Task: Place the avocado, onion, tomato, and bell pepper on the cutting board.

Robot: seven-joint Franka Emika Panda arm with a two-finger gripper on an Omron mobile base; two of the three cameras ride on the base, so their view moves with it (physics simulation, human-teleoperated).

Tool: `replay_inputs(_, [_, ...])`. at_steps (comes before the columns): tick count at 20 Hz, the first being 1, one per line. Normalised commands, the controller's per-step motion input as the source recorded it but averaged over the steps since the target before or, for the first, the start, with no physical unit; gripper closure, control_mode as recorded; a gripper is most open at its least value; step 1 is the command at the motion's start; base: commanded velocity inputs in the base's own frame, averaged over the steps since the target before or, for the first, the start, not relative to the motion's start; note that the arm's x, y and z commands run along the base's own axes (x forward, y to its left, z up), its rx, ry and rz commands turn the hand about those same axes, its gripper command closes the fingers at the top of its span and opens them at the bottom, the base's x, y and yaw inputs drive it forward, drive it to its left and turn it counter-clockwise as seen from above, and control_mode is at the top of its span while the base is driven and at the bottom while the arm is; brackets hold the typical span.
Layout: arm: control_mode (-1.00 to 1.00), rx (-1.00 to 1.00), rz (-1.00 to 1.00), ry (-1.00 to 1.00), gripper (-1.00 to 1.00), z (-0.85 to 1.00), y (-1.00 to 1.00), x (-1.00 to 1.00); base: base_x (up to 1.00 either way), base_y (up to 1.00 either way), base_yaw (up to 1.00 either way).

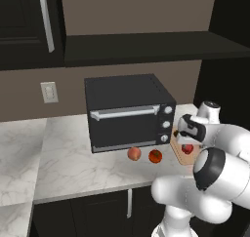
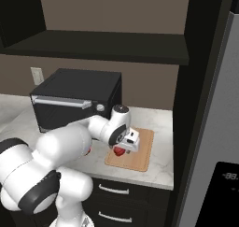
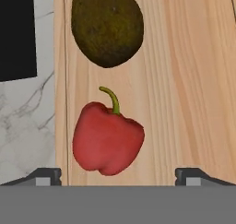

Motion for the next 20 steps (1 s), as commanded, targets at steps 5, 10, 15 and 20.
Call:
replay_inputs(5, [-1.00, -0.13, 0.00, 0.00, -1.00, 0.34, 0.13, -0.04, 0.00, 0.00, 0.00])
replay_inputs(10, [-1.00, -0.04, 0.01, 0.00, -1.00, 0.26, 0.08, -0.06, 0.00, 0.00, 0.00])
replay_inputs(15, [-1.00, 0.00, 0.01, -0.04, -1.00, 0.20, 0.06, -0.35, 0.00, 0.00, 0.00])
replay_inputs(20, [-1.00, 0.00, 0.00, -0.01, -1.00, 0.25, 0.13, -0.37, 0.00, 0.00, 0.00])
